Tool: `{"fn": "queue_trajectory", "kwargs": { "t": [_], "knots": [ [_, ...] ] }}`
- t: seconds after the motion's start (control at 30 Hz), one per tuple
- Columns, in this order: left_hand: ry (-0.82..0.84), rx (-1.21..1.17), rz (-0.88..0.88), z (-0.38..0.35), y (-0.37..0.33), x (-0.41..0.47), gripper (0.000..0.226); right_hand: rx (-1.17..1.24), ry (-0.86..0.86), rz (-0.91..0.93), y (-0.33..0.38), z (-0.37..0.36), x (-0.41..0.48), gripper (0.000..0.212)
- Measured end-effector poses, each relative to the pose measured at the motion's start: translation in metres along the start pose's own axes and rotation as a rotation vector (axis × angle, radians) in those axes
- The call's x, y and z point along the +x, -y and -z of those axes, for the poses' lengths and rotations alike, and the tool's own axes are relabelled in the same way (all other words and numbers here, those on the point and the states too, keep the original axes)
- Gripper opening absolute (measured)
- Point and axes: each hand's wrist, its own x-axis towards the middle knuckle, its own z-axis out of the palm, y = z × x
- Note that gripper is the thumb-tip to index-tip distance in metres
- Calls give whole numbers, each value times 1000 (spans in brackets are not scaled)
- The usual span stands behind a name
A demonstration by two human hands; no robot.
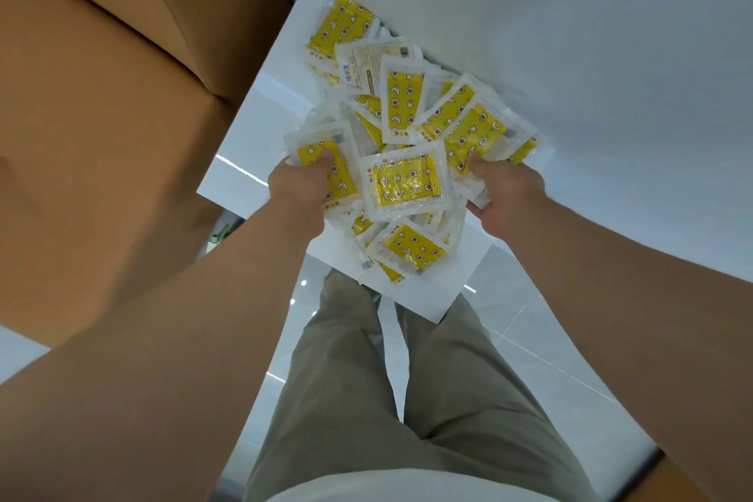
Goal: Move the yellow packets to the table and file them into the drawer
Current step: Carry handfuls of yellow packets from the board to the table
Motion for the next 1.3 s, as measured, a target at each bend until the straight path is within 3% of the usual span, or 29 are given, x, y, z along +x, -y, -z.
{"fn": "queue_trajectory", "kwargs": {
  "t": [0.1,0.17,0.23,0.27,0.3,0.53,0.83,1.3],
  "knots": [
    [-27,9,-18,6,-2,-9,41,32,-57,24,2,4,-11,42],
    [-44,-1,-39,9,-5,-17,46,94,-111,58,4,9,-25,51],
    [-54,-18,-69,12,-9,-25,47,-281,-150,217,5,17,-34,65],
    [-53,-19,-84,14,-11,-29,46,-88,-134,162,6,20,-37,65],
    [-53,-13,-104,16,-13,-33,43,128,-64,149,6,24,-40,60],
    [-49,-29,-153,28,-24,-57,30,-130,-195,276,8,40,-76,17],
    [27,-83,-123,42,-28,-86,20,-100,-170,370,5,45,-106,13],
    [69,-91,-96,32,-19,-96,24,-184,-111,515,0,50,-110,8]
  ]
}}
